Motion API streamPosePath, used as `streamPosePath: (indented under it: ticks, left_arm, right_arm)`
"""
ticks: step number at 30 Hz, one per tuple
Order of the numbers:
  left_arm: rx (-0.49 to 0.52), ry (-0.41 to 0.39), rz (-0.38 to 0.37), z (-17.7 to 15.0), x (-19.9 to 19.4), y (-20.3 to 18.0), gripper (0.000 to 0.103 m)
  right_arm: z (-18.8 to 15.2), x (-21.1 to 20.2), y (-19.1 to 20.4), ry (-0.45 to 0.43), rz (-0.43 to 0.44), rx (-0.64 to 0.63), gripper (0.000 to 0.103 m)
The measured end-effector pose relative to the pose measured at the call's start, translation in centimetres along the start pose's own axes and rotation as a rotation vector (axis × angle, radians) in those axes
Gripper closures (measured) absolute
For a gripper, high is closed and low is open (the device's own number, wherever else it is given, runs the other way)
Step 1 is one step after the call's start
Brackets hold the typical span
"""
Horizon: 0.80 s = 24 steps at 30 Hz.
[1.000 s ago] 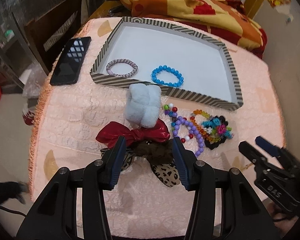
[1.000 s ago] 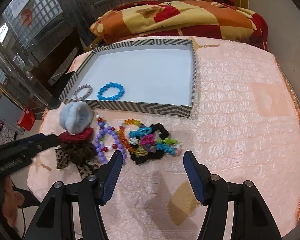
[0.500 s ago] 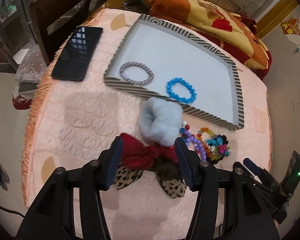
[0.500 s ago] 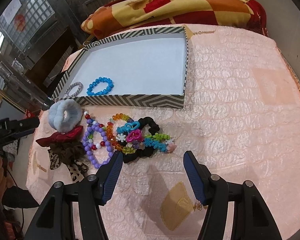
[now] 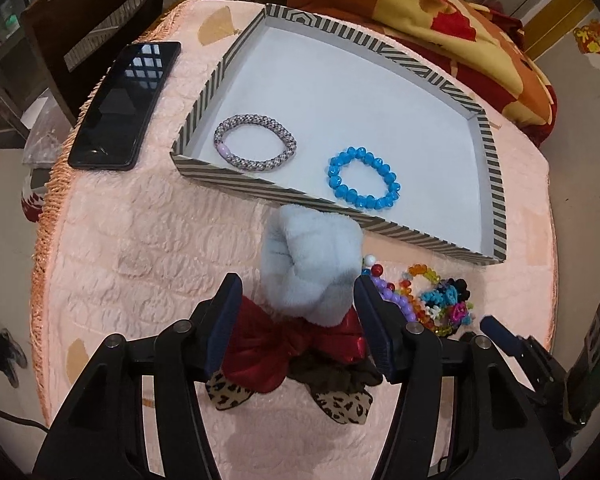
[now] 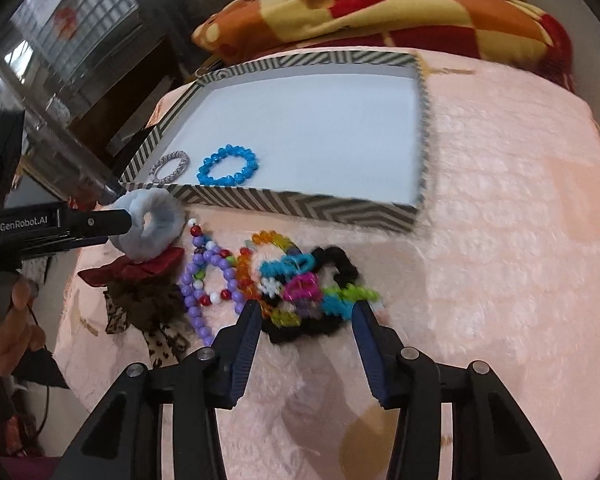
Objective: Organize jewelry
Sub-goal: 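Grasp the light blue fluffy scrunchie with the left gripper while the right grasps the rainbow heart bracelet, then carry the scrunchie and rainbow bracelet into the tray and open both grippers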
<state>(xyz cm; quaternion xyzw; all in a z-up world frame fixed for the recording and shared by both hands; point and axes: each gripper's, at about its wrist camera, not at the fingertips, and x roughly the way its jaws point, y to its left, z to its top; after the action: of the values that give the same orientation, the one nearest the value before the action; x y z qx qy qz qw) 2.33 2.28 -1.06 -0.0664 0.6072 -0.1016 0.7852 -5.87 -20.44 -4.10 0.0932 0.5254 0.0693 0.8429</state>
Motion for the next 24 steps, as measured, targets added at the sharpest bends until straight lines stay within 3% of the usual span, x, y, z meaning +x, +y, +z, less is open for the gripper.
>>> streamPosePath:
  ticks: [6, 9, 10, 11, 14, 24]
  left_arm:
    - [0.031, 0.025, 0.007, 0.4, 1.3, -0.6, 0.045]
    - [0.049, 0.028, 0.003, 0.6, 1.7, -0.6, 0.046]
    - [0.054, 0.021, -0.001, 0.7, 1.7, -0.6, 0.052]
    - [0.056, 0.014, -0.009, 0.7, 1.7, -0.5, 0.071]
    - [0.075, 0.020, -0.040, 1.1, 1.6, -0.5, 0.083]
    - [0.090, -0.027, -0.086, 1.8, -1.8, -0.5, 0.090]
  right_arm:
    - [0.8, 2.2, 0.1, 0.042, 0.015, 0.001, 0.082]
    - [0.6, 1.6, 0.4, 0.021, 0.021, -0.004, 0.082]
    - [0.6, 1.3, 0.5, 0.011, 0.026, -0.004, 0.082]
    - [0.6, 0.9, 0.6, 0.007, 0.037, 0.002, 0.082]
    - [0.7, -0.6, 0.7, -0.022, 0.070, 0.020, 0.083]
    - [3.1, -6.1, 1.9, -0.140, 0.129, 0.006, 0.083]
